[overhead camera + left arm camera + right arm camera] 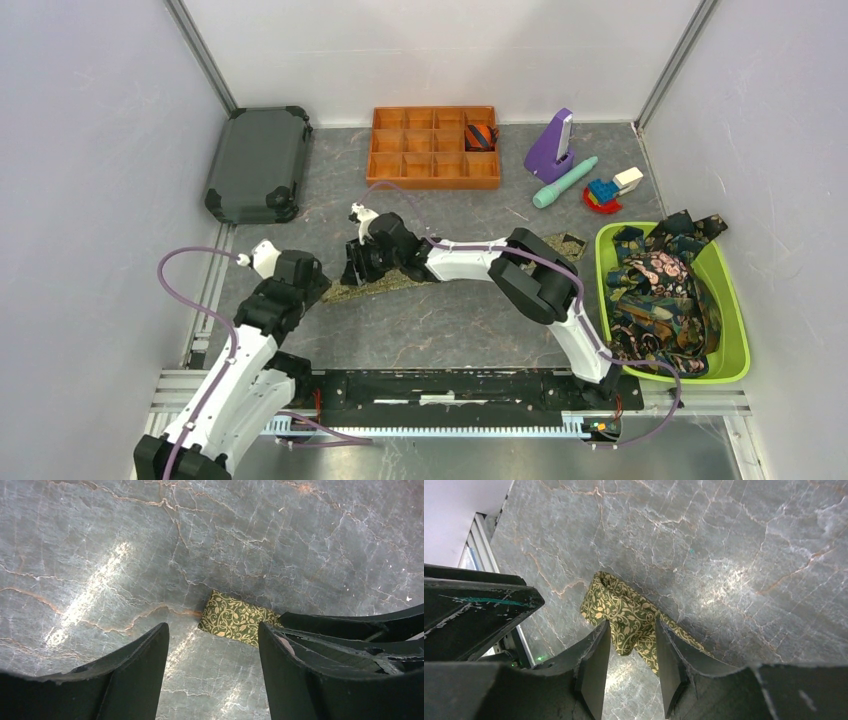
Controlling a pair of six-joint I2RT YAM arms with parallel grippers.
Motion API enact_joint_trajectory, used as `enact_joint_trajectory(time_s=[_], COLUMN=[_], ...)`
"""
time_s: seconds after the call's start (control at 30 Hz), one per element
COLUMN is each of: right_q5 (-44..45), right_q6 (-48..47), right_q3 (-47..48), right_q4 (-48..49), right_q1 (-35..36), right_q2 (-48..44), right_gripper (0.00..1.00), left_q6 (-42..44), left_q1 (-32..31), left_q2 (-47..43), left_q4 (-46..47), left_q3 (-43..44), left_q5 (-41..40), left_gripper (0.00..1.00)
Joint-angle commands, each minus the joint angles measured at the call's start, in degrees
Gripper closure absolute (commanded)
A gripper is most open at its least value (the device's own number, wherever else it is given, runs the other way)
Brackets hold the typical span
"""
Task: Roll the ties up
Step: Roll the tie at the center of the board.
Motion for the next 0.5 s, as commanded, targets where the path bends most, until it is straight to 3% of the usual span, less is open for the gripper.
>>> enact_joint_trajectory(time_s=[0.0,0.2,0.47], right_q5=[1.4,1.6,1.7], right_q6=[0.4,0.3,0.4], right_q3=[2.5,1.9,-2.3], right_q4=[-0.7,-0.2,2.5], right_q1=[0.8,0.9,0.9], right_q2=[0.7,1.0,-0.5], right_gripper=[0.57,0.63,0.84], left_q6=[0.4,-0.8,-3.2], left_q1=[0.9,0.9,0.9], left_q2=[-0.4,-1.9,-3.7], left_q4=[2.5,3.1,8.0], left_q3=[-1.2,-3.2,-7.8], left_q5=[2.7,3.0,4.9], left_gripper=[0.29,0.3,0.33])
